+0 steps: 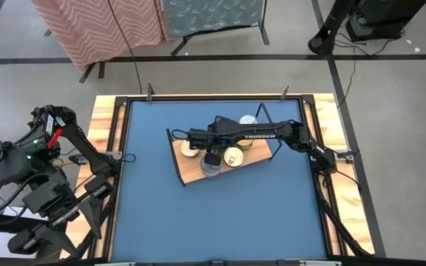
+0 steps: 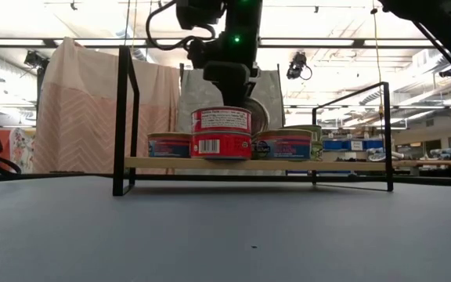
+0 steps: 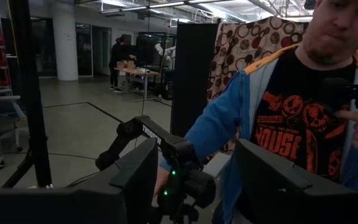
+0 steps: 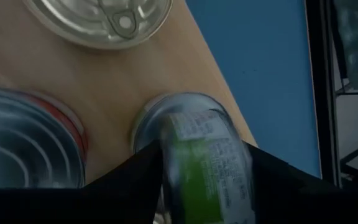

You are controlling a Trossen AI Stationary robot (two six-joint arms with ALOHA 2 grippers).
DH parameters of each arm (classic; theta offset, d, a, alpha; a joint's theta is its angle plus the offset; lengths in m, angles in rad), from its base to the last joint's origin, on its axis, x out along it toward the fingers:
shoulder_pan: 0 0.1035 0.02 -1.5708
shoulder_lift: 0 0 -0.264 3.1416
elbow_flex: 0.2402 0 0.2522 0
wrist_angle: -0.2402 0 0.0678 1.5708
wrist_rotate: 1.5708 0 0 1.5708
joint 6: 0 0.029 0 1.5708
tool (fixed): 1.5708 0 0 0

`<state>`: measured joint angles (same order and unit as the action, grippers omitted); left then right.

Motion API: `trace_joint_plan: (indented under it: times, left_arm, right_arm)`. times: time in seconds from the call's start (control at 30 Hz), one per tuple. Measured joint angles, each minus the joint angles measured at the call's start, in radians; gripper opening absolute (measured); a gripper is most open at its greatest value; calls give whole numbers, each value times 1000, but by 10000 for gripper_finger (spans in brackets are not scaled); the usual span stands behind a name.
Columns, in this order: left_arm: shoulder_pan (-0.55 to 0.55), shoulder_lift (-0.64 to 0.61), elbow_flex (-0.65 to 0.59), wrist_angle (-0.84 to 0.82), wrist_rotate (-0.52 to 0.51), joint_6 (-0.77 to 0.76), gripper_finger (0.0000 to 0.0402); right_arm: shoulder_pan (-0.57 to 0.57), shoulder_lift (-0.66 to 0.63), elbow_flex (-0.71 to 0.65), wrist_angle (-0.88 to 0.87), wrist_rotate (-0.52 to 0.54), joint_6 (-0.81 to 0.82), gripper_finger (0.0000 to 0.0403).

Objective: Stack canned seafood by type on shelf
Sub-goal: Stack the green tuna can on top of the green tuna can on the shelf

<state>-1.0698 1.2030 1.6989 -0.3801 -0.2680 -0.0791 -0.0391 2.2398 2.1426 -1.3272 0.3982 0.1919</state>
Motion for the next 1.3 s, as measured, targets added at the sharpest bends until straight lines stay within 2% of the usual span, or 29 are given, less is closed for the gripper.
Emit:
trace_joint_plan:
  times: [0.23,0.5,0.8,1.3]
  left_arm:
    - [0,0,0,0,0,0,218]
    - [0,0,0,0,0,0,218]
    - [0,0,0,0,9,0,218]
    - [0,0,0,1,10,19,218]
  right_arm:
    - [-1,-1,0,43,-8,19,194]
    - [0,-2,0,31,-30,44,148]
    - [0,-2,1,-45,59,67,153]
    - [-21,-2,1,9,128,67,152]
